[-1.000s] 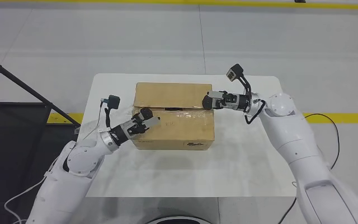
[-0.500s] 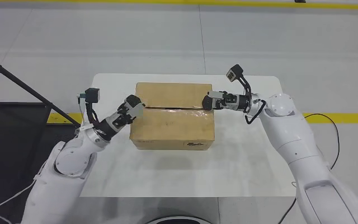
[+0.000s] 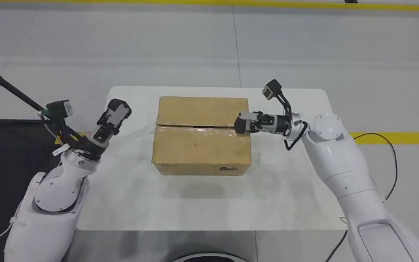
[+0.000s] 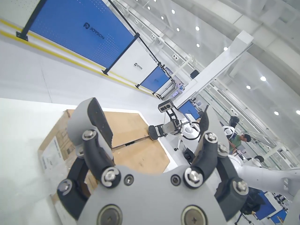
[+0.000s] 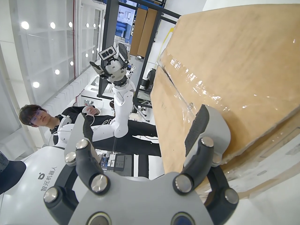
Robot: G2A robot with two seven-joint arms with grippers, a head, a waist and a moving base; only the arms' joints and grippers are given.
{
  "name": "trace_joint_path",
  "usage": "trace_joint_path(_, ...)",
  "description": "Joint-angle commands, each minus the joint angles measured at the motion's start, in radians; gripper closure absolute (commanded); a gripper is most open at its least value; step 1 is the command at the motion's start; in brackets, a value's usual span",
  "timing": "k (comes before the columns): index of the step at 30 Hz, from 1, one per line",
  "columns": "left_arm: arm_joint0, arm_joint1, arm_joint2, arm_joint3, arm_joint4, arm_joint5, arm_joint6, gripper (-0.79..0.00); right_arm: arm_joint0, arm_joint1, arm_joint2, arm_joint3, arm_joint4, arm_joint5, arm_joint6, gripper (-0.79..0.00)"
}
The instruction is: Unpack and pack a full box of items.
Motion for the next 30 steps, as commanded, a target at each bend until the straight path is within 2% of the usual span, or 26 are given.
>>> trace_joint_path(1,0.015,0.000,-0.018,0.000,0.002,0.000,0.010,-0.785,-0.004,0.001,0.002,-0.004,-0.006,0.010,-0.002,-0.785)
trace_joint_path(5,0.044,-0.001,-0.051,0.002,0.003,-0.004,0.019,-0.785,-0.008,0.001,0.002,-0.003,-0.013,0.024,-0.009,-0.785)
trace_joint_path(7,0.055,0.000,-0.071,0.009,0.035,0.028,0.016,-0.785,-0.007,0.000,0.002,-0.001,-0.015,0.029,-0.017,-0.785)
trace_joint_path(22,0.059,-0.001,-0.084,0.009,0.003,0.015,0.021,-0.785,-0.007,0.000,0.002,-0.001,-0.016,0.029,-0.018,-0.785)
trace_joint_path(30,0.215,-0.015,-0.055,0.021,-0.106,-0.039,0.015,-0.785,-0.007,0.000,0.002,-0.001,-0.016,0.029,-0.018,-0.785)
